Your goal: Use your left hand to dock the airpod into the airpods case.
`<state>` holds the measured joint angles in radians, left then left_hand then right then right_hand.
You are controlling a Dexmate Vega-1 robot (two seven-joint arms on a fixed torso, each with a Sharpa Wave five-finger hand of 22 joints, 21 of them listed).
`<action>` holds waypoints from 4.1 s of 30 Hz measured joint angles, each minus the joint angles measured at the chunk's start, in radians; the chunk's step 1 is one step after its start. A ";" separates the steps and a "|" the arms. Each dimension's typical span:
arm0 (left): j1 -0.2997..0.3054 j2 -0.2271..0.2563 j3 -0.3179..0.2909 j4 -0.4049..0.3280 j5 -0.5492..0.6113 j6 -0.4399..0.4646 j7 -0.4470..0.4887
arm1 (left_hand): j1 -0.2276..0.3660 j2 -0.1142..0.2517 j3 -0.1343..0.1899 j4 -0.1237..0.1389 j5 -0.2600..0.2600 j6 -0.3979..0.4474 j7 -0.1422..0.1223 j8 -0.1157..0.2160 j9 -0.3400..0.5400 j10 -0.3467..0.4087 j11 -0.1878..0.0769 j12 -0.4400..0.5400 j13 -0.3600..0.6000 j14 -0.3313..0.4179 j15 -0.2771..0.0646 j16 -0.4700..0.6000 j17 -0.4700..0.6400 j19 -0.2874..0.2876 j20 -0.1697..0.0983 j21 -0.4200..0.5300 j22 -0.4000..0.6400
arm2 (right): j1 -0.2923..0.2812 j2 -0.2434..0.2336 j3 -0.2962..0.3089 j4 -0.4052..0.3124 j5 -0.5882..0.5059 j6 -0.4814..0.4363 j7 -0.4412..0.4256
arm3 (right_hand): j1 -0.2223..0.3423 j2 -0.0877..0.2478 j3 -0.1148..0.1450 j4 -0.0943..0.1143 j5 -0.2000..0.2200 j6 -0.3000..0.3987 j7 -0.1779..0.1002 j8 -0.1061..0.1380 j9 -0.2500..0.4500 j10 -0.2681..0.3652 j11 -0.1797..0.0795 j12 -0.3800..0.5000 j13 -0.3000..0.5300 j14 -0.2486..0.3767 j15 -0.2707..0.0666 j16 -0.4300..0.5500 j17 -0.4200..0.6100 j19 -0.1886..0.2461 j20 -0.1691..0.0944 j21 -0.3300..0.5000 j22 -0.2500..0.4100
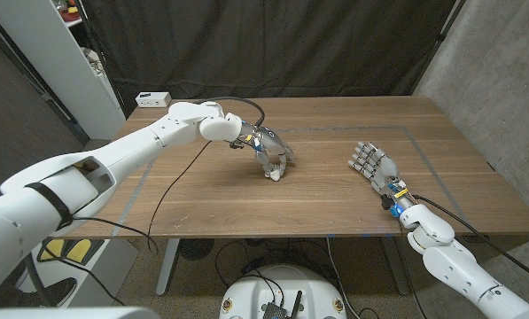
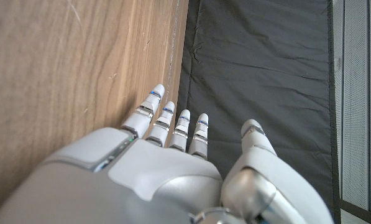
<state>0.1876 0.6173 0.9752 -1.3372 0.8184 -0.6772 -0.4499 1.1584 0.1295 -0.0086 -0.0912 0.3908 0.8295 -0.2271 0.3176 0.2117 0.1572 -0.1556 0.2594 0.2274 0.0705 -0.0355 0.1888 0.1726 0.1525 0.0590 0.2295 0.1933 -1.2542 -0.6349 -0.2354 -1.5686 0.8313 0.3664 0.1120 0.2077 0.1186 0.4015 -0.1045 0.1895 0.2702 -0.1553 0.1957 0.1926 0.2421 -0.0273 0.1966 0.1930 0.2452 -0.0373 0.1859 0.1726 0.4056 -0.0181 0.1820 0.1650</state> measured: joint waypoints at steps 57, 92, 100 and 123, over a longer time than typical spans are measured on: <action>-0.088 0.008 0.013 0.084 -0.012 -0.101 -0.050 | -0.038 -0.062 -0.139 0.056 0.092 -0.461 0.007 -0.143 -0.011 -0.073 0.070 -0.037 0.003 -0.064 0.002 -0.005 0.006 -0.021 0.012 -0.001 0.002 | 0.067 0.016 -0.028 0.029 -0.010 -0.053 -0.016 | 0.000 0.000 0.012 -0.003 0.000 0.000 0.000 0.000 0.000 0.000 0.000 0.000 0.000 0.000 0.000 0.000 0.000 0.000 0.000 0.000 0.000; -0.094 0.021 0.045 0.190 0.071 -0.254 0.190 | 0.062 0.006 -0.163 0.044 0.070 -0.493 0.011 -0.098 0.102 -0.041 0.060 0.003 0.049 -0.032 0.002 -0.001 0.007 -0.008 0.000 0.004 0.009 | 0.029 0.014 -0.029 -0.010 -0.017 -0.055 -0.055 | -0.005 -0.005 0.016 -0.007 0.000 0.000 0.000 0.000 0.000 0.000 0.000 0.000 0.000 0.000 0.000 0.000 0.000 0.000 0.000 0.000 0.000; -0.021 0.108 -0.036 0.030 0.063 -0.150 0.173 | 0.043 0.008 -0.181 0.062 0.064 -0.603 0.009 -0.137 0.084 -0.077 0.070 -0.016 0.054 -0.057 0.005 -0.005 0.007 -0.031 0.001 -0.001 0.006 | 0.041 0.014 -0.030 -0.007 -0.021 -0.055 -0.047 | -0.005 -0.005 0.016 -0.007 0.000 -0.003 0.003 0.000 0.000 0.000 0.000 0.000 0.000 0.000 0.000 0.000 0.000 0.000 0.000 0.000 0.000; 0.407 0.289 -0.392 -0.433 -0.113 0.405 0.214 | -0.058 0.020 -0.234 0.130 0.068 -0.657 0.010 -0.128 0.053 -0.113 0.089 -0.027 0.046 -0.088 0.002 -0.001 0.012 -0.052 0.009 -0.009 -0.003 | 0.178 0.028 -0.075 0.027 -0.092 -0.054 -0.021 | -0.010 0.000 0.020 -0.011 0.000 0.000 0.000 0.000 0.000 0.004 -0.004 0.000 0.000 0.000 0.000 0.000 0.000 -0.005 0.005 0.000 0.000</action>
<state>0.5949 0.9062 0.5836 -1.7705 0.7052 -0.2722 -0.2363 1.1004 0.1499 -0.2429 0.0389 0.4589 0.1727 -0.2173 0.1893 0.2645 0.0443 -0.0665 0.2323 0.2736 -0.0174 -0.0337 0.1874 0.1844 0.1007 0.0679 0.2209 0.1905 -1.0761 -0.6064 -0.3106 -1.5418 0.7398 0.3123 0.0906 0.1973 0.1186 0.4211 -0.1158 0.1895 0.2703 -0.1554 0.1957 0.1926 0.2457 -0.0309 0.1966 0.1930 0.2452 -0.0373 0.1858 0.1726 0.4001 -0.0127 0.1820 0.1650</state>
